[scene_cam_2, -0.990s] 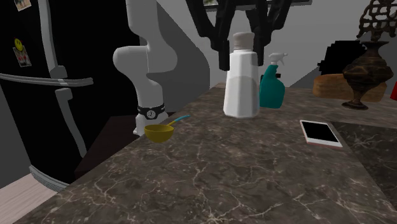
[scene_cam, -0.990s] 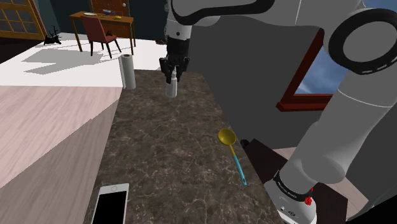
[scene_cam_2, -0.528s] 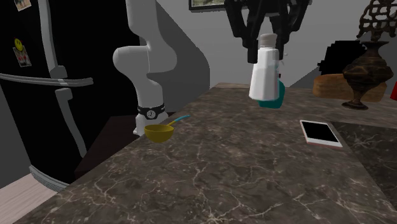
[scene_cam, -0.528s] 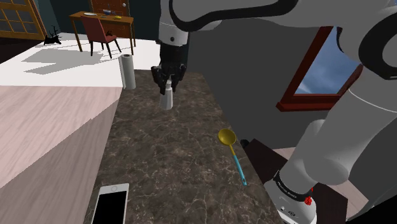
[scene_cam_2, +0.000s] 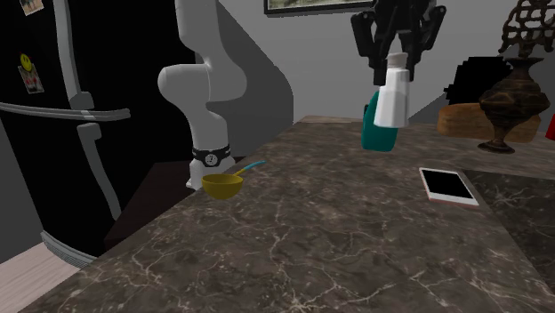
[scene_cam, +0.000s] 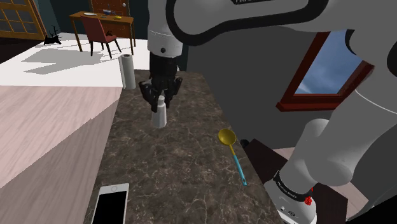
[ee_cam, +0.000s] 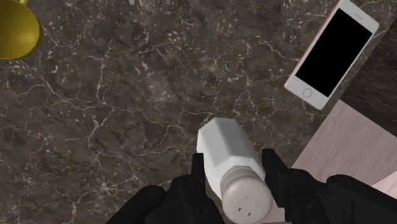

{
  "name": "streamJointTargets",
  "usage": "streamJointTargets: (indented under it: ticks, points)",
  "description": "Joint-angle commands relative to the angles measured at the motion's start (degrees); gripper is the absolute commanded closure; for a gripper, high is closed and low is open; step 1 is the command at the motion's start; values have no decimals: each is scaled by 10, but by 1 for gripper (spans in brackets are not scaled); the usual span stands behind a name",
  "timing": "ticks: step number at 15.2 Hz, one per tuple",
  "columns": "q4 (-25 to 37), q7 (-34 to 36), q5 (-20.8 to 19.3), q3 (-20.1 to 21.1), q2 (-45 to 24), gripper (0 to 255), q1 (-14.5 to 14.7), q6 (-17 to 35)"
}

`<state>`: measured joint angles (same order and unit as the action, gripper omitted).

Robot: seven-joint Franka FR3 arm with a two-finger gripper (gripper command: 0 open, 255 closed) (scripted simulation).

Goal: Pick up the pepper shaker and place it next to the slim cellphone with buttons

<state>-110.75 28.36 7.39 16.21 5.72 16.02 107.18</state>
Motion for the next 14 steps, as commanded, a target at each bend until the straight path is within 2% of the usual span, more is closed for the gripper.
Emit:
streamJointTargets:
  ticks: [1, 8, 14]
  points:
    - [-8, 28, 3, 16, 8, 255, 13, 4]
    - [-5, 125, 4, 71, 6, 255, 56, 14]
    - [23, 216, -10, 120, -20, 255, 93, 19]
